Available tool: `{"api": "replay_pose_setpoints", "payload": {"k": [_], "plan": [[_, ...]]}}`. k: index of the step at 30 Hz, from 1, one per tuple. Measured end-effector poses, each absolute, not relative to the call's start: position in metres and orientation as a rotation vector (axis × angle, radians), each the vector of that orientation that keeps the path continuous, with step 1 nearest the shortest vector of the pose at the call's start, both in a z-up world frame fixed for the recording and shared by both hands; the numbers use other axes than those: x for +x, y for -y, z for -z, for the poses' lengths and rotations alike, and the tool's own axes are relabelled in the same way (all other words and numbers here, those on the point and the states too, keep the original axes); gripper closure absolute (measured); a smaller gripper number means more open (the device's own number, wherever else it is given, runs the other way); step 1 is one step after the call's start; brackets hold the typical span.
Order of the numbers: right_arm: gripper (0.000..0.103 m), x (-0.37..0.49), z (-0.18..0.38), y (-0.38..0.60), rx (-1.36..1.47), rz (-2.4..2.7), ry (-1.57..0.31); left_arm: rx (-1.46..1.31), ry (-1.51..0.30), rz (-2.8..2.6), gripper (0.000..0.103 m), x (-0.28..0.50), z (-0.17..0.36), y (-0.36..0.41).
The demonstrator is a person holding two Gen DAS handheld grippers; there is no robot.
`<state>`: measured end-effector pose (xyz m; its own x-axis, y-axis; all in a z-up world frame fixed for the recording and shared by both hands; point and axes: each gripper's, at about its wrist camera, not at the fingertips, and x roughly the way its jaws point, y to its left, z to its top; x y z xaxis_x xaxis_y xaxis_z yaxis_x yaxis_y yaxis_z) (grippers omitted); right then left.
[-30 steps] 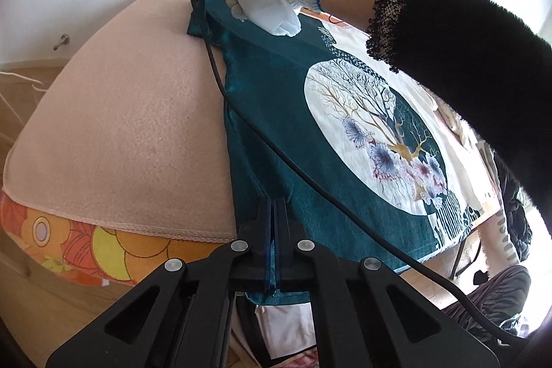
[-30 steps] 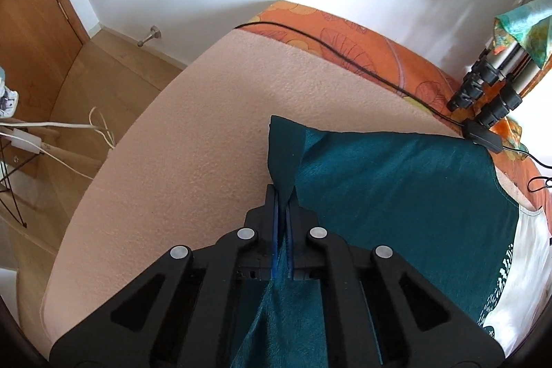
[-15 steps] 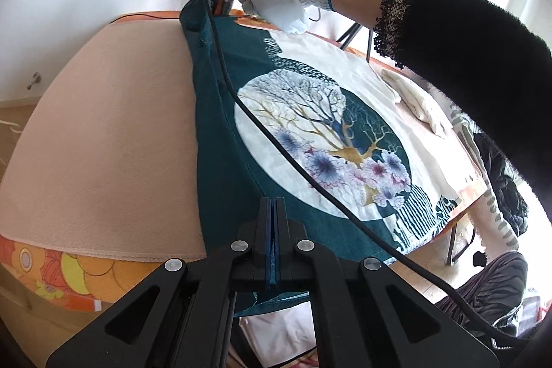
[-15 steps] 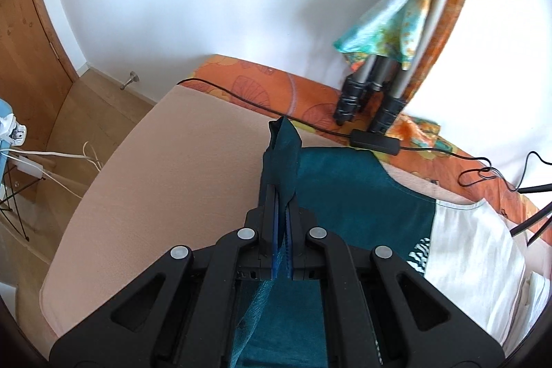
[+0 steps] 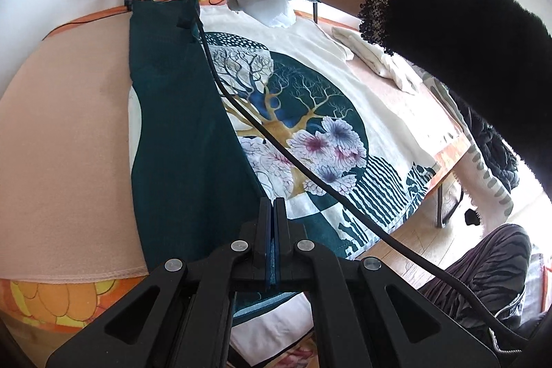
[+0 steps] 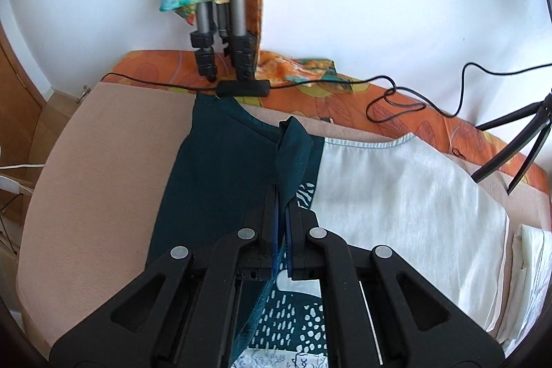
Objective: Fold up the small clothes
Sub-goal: 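Lift the dark green side with both grippers and fold it over the shirt's center, then open both grippers and release the folded dark green side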
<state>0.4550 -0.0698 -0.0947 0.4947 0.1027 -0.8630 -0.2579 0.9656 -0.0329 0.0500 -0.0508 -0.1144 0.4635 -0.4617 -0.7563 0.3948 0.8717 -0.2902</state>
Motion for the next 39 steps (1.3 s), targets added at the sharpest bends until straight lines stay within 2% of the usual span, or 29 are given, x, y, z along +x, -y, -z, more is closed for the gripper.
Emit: {"api": "replay_pose_setpoints", "payload": {"k": [11, 12, 13, 14, 15, 16, 27, 34, 39], "plan": [[0.099, 0.464, 0.115, 0.093, -0.127, -0.216, -1.08, -0.041, -0.997, 0.554, 0.102, 0.056, 0.123, 0.069], [0.089, 0.464, 0.114, 0.094, -0.128, -0.22, -1.088, -0.041, -1.013, 0.563, 0.101, 0.057, 0.125, 0.071], [0.079, 0.464, 0.113, 0.094, -0.142, -0.215, -1.097, -0.042, -1.039, 0.58, 0.093, 0.058, 0.126, 0.073], [0.053, 0.462, 0.11, 0.095, -0.158, -0.2, -1.091, -0.041, -1.062, 0.587, 0.083, 0.058, 0.128, 0.075], [0.041, 0.458, 0.105, 0.098, -0.167, -0.183, -1.07, -0.044, -1.073, 0.592, 0.078, 0.056, 0.128, 0.076], [0.04, 0.454, 0.098, 0.101, -0.171, -0.177, -1.047, -0.035, -1.067, 0.607, 0.074, 0.052, 0.126, 0.078], [0.04, 0.355, 0.026, 0.161, -0.059, -0.204, -0.938, -0.057, -0.882, 0.565, 0.074, 0.015, 0.087, 0.027], [0.04, 0.249, 0.011, 0.188, -0.047, -0.261, -0.907, -0.113, -0.912, 0.411, 0.074, 0.02, 0.1, -0.025], [0.04, 0.183, 0.012, 0.226, 0.012, -0.239, -0.878, -0.083, -0.892, 0.361, 0.074, 0.019, 0.1, -0.032]]}}
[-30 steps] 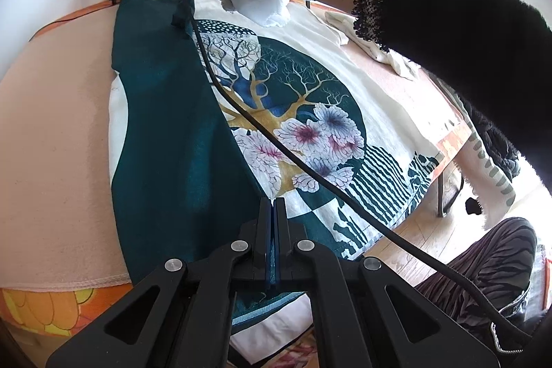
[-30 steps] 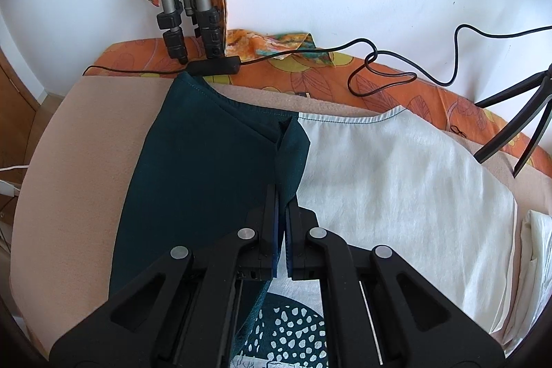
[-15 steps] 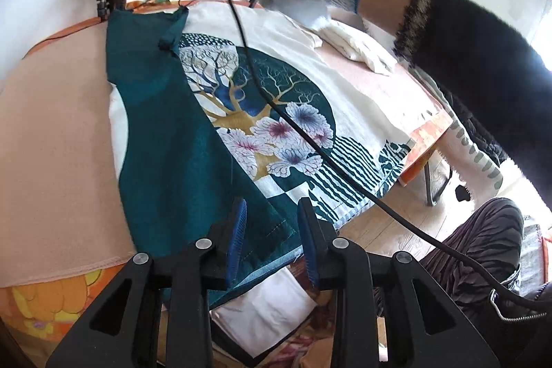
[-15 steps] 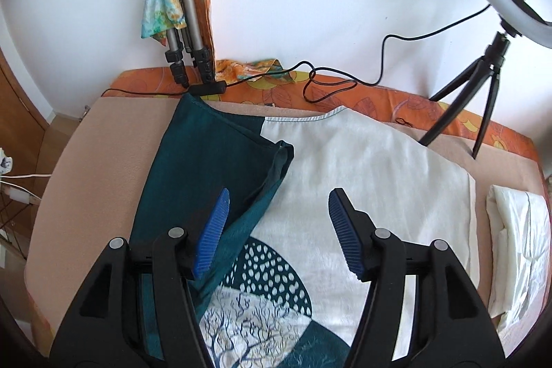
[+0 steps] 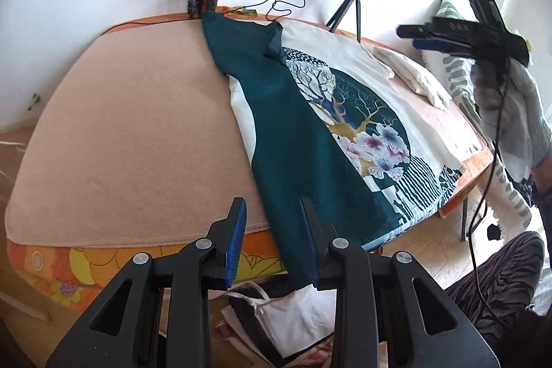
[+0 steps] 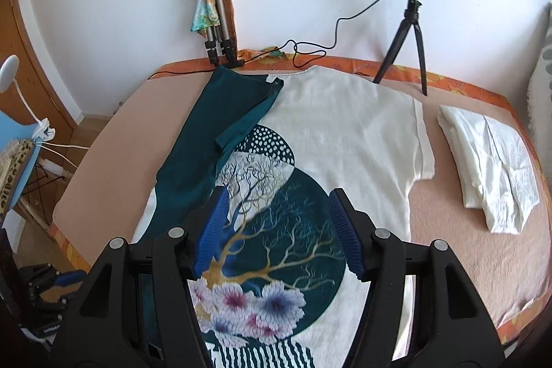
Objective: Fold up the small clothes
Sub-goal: 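Open both grippers and release the folded dark green side, then move both grippers to the cream side edge of the T-shirt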
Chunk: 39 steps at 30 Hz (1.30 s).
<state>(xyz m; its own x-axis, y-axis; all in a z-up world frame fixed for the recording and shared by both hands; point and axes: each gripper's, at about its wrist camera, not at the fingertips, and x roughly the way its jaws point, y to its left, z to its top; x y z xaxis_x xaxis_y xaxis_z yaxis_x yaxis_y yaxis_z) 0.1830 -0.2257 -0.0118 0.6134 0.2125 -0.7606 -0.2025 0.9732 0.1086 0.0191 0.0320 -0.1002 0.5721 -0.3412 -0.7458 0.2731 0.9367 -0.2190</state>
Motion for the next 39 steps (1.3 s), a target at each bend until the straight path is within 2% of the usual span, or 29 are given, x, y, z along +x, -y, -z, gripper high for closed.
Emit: {"api": "replay_pose_setpoints", "payload": {"k": [6, 13, 15, 17, 20, 29, 35, 39], "plan": [[0.04, 0.135, 0.018, 0.292, 0.084, -0.147, -0.87, -0.004, -0.832, 0.389, 0.074, 0.014, 0.089, -0.003], [0.04, 0.103, 0.009, 0.365, 0.16, -0.076, -0.846, 0.104, -0.782, 0.515, 0.074, 0.006, 0.08, 0.081], [0.04, 0.098, 0.006, 0.381, 0.164, -0.065, -0.836, 0.108, -0.773, 0.565, 0.068, 0.004, 0.079, 0.11], [0.04, 0.095, 0.002, 0.397, 0.168, -0.057, -0.83, 0.116, -0.752, 0.62, 0.052, 0.001, 0.078, 0.143], [0.041, 0.096, -0.002, 0.421, 0.174, -0.047, -0.825, 0.138, -0.739, 0.701, 0.049, -0.003, 0.08, 0.192], [0.041, 0.142, -0.002, 0.473, 0.224, -0.094, -0.822, 0.26, -0.747, 0.789, 0.049, -0.001, 0.107, 0.3], [0.041, 0.199, 0.011, 0.476, 0.228, -0.17, -0.843, 0.247, -0.8, 0.723, 0.049, 0.016, 0.127, 0.314], [0.047, 0.245, 0.028, 0.477, 0.287, -0.227, -0.886, 0.226, -0.827, 0.702, 0.049, 0.026, 0.137, 0.315]]}}
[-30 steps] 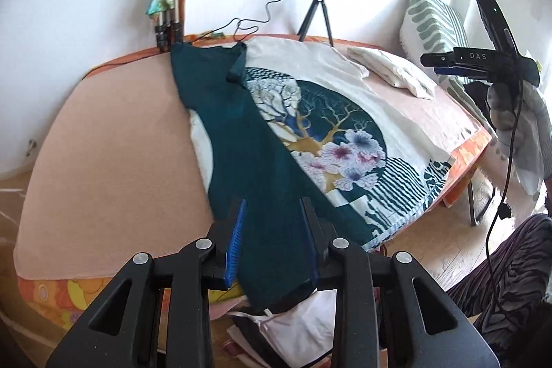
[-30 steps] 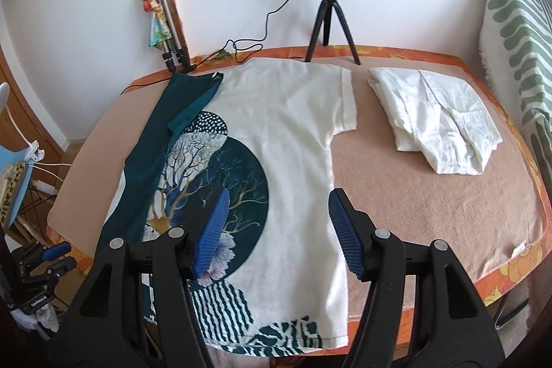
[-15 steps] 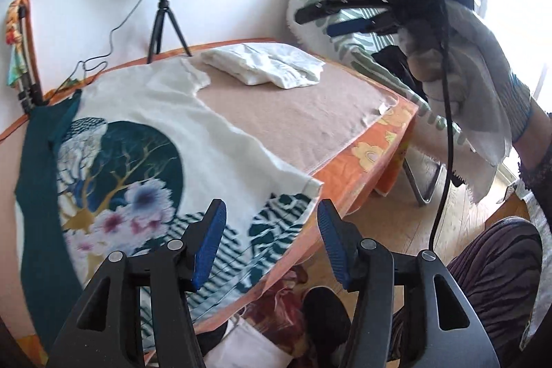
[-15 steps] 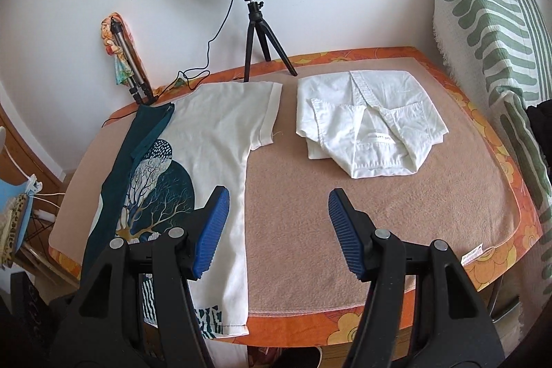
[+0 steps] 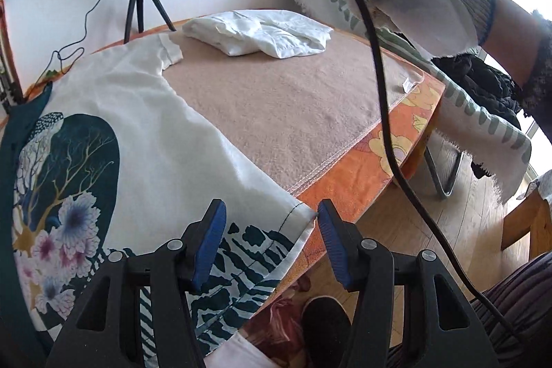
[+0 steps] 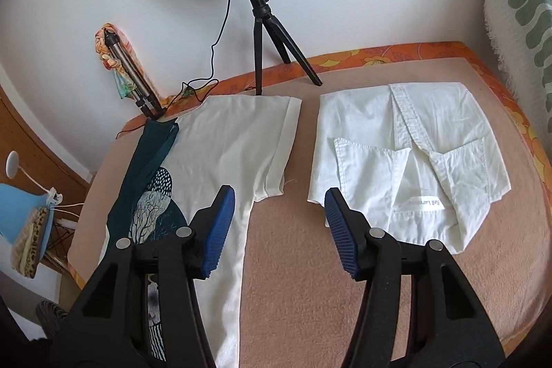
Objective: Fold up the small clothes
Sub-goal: 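Move both grippers to the cream side edge of the T-shirt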
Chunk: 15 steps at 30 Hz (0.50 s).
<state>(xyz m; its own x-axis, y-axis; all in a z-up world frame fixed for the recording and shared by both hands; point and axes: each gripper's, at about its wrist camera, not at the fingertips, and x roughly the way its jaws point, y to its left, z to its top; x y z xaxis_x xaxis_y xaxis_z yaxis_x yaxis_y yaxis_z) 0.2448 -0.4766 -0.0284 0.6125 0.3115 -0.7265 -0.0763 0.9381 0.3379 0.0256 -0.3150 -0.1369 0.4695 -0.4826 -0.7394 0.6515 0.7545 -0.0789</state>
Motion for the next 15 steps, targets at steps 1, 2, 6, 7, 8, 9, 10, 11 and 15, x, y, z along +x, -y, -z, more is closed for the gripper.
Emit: {"api": "replay_pose_setpoints", "payload": {"k": [1, 2, 6, 7, 8, 9, 10, 11, 15], "plan": [[0.047, 0.255, 0.032, 0.474, 0.284, -0.23, -0.896, 0.226, -0.831, 0.702, 0.049, 0.027, 0.14, 0.315], [0.047, 0.264, 0.036, 0.47, 0.272, -0.236, -0.904, 0.229, -0.836, 0.689, 0.051, 0.028, 0.143, 0.316], [0.047, 0.299, 0.05, 0.451, 0.227, -0.269, -0.936, 0.27, -0.776, 0.652, 0.081, 0.027, 0.146, 0.321], [0.047, 0.308, 0.054, 0.448, 0.225, -0.266, -0.946, 0.272, -0.763, 0.655, 0.096, 0.027, 0.146, 0.32], [0.047, 0.317, 0.058, 0.446, 0.221, -0.263, -0.954, 0.25, -0.761, 0.674, 0.099, 0.029, 0.147, 0.318], [0.048, 0.326, 0.061, 0.444, 0.216, -0.263, -0.961, 0.221, -0.766, 0.68, 0.1, 0.031, 0.147, 0.314], [0.048, 0.334, 0.064, 0.441, 0.216, -0.261, -0.967, 0.191, -0.769, 0.684, 0.101, 0.032, 0.147, 0.31], [0.048, 0.342, 0.068, 0.439, 0.218, -0.26, -0.973, 0.166, -0.776, 0.684, 0.102, 0.036, 0.147, 0.307], [0.048, 0.374, 0.079, 0.428, 0.222, -0.258, -0.992, 0.053, -0.784, 0.679, 0.102, 0.041, 0.143, 0.294]]}}
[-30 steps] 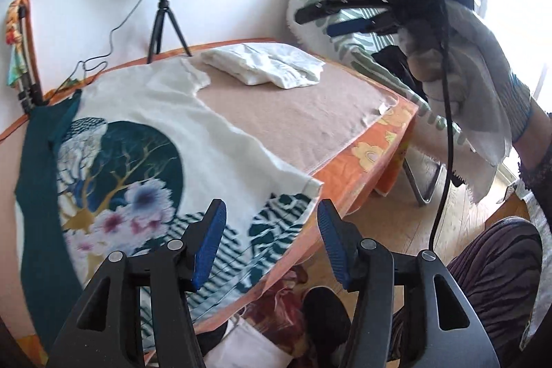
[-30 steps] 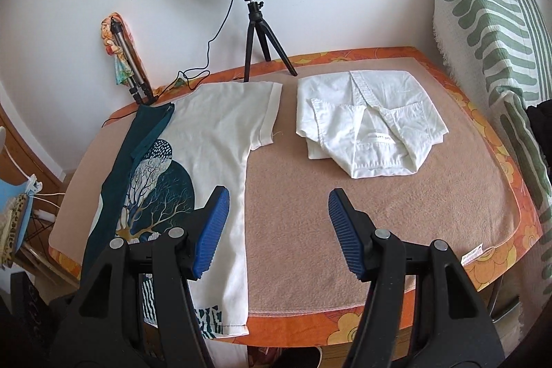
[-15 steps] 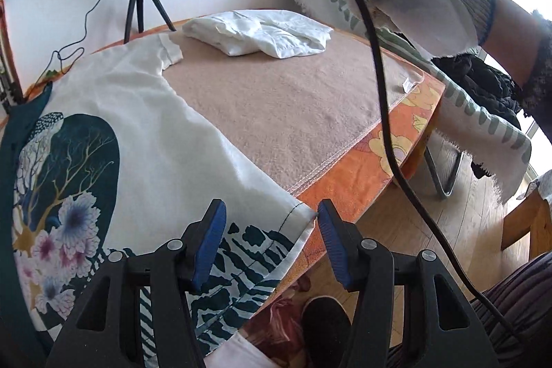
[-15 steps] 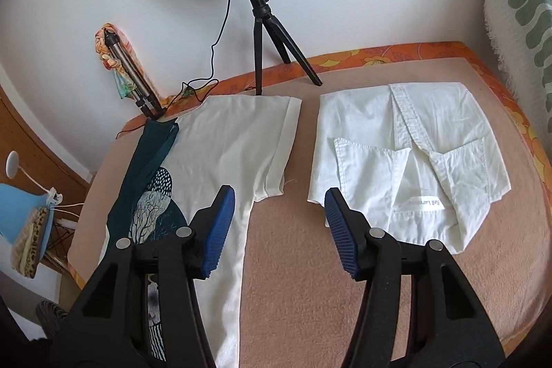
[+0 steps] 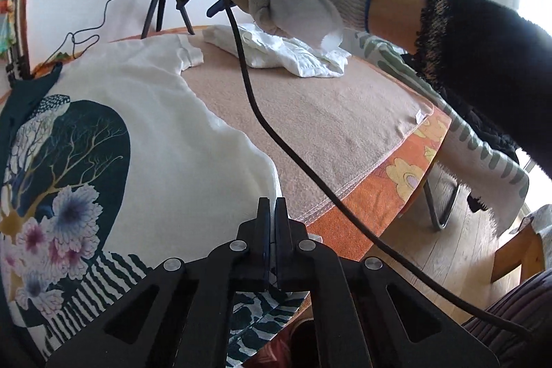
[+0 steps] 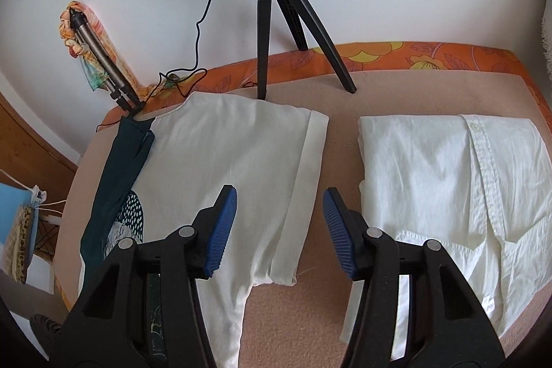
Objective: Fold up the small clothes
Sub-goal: 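Move both grippers to the cream side edge of the T-shirt, then grasp the cream edge, left gripper at the hem, right at the sleeve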
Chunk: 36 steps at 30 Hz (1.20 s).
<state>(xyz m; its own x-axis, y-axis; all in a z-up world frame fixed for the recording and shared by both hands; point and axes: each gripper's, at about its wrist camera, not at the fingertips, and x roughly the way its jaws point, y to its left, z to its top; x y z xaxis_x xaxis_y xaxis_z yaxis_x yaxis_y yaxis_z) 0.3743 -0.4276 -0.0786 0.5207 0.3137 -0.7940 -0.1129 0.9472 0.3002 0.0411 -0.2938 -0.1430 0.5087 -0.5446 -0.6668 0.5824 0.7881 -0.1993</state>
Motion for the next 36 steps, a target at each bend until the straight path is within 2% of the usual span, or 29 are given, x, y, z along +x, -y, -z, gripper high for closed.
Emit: {"api": "replay_pose_setpoints", "payload": {"k": [9, 16, 17, 19, 20, 21, 24, 36], "plan": [[0.048, 0.442, 0.114, 0.409, 0.204, -0.175, -1.066, -0.063, -0.798, 0.691, 0.102, 0.05, 0.137, 0.276], [0.048, 0.464, 0.149, 0.407, 0.147, -0.063, -1.156, -0.126, -0.808, 0.682, 0.103, 0.059, 0.139, 0.265], [0.051, 0.463, 0.149, 0.404, 0.123, -0.06, -1.141, -0.133, -0.811, 0.681, 0.103, 0.059, 0.14, 0.264], [0.067, 0.462, 0.148, 0.398, 0.081, -0.07, -1.133, -0.153, -0.808, 0.681, 0.103, 0.059, 0.141, 0.261], [0.089, 0.462, 0.147, 0.396, 0.064, -0.072, -1.132, -0.163, -0.807, 0.677, 0.103, 0.06, 0.142, 0.26], [0.094, 0.462, 0.147, 0.394, 0.064, -0.085, -1.138, -0.175, -0.809, 0.674, 0.103, 0.06, 0.142, 0.259], [0.099, 0.463, 0.144, 0.386, 0.039, -0.08, -1.134, -0.217, -0.812, 0.667, 0.103, 0.057, 0.144, 0.254], [0.099, 0.461, 0.077, 0.292, -0.212, -0.021, -1.065, -0.294, -0.771, 0.598, 0.103, 0.046, 0.137, 0.213]]}}
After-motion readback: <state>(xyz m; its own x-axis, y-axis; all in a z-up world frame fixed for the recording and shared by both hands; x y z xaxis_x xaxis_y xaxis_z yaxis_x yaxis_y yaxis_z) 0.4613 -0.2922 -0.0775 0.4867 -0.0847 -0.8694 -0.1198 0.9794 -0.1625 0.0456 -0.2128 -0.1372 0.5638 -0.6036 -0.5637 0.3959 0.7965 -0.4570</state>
